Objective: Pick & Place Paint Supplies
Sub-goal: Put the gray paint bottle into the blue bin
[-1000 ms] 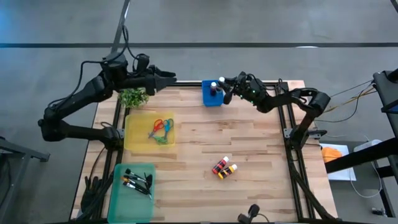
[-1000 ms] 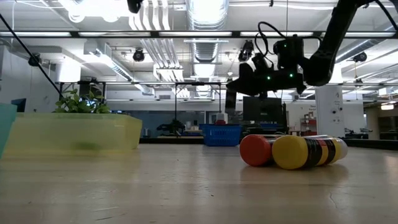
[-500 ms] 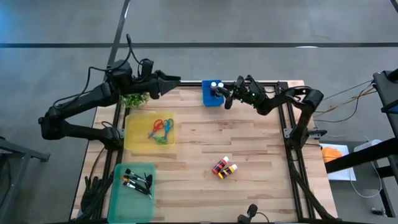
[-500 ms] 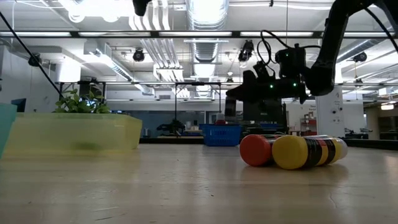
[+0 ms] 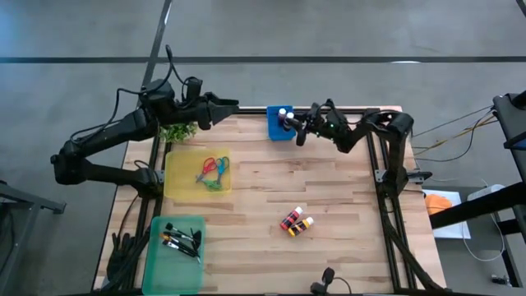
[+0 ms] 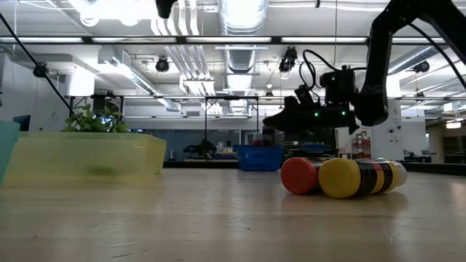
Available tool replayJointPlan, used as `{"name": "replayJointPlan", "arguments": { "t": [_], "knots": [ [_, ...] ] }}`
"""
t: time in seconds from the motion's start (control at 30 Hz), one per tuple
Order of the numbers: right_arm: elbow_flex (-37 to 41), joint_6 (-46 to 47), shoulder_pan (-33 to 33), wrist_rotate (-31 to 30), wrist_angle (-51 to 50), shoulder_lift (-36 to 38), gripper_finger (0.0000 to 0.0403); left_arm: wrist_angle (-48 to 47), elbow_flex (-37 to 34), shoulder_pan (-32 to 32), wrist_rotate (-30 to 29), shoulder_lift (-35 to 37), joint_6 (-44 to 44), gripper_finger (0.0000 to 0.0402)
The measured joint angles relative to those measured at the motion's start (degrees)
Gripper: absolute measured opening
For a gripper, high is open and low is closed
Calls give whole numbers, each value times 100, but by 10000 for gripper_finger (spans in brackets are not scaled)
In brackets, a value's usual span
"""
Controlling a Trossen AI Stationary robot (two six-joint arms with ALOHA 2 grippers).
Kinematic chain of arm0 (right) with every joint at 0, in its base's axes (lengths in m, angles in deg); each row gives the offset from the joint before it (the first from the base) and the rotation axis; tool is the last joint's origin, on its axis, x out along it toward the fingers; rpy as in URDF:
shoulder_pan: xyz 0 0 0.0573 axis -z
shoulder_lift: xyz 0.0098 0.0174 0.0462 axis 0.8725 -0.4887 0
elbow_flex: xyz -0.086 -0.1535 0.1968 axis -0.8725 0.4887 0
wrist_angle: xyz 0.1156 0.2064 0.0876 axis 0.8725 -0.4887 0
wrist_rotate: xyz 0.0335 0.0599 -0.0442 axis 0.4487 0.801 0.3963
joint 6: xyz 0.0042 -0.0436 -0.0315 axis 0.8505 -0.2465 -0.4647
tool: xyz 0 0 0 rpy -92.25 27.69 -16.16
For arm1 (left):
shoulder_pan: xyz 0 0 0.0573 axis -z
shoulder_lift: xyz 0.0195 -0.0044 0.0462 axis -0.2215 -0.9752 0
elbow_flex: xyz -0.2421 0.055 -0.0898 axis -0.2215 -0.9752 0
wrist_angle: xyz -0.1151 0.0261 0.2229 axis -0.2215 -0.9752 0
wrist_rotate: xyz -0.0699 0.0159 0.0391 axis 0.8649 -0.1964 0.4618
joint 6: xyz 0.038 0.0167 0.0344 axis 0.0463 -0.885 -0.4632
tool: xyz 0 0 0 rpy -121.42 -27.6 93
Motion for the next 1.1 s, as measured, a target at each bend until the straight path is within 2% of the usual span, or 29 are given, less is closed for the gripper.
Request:
{"name": "replayJointPlan", "arguments": {
  "t": [0.27, 0.63, 1.1],
  "knots": [
    [-98, 2, 7, -26, 17, -161, 111, -1, 0, 0, -19, 0, 39, 342],
    [-98, -1, 29, -503, -320, -80, 111, -11, 2, 0, -87, -4, 46, 342],
    [-162, -34, 26, -512, -536, -78, 112, -18, 9, 32, -107, -4, 111, 342]
  ]
}}
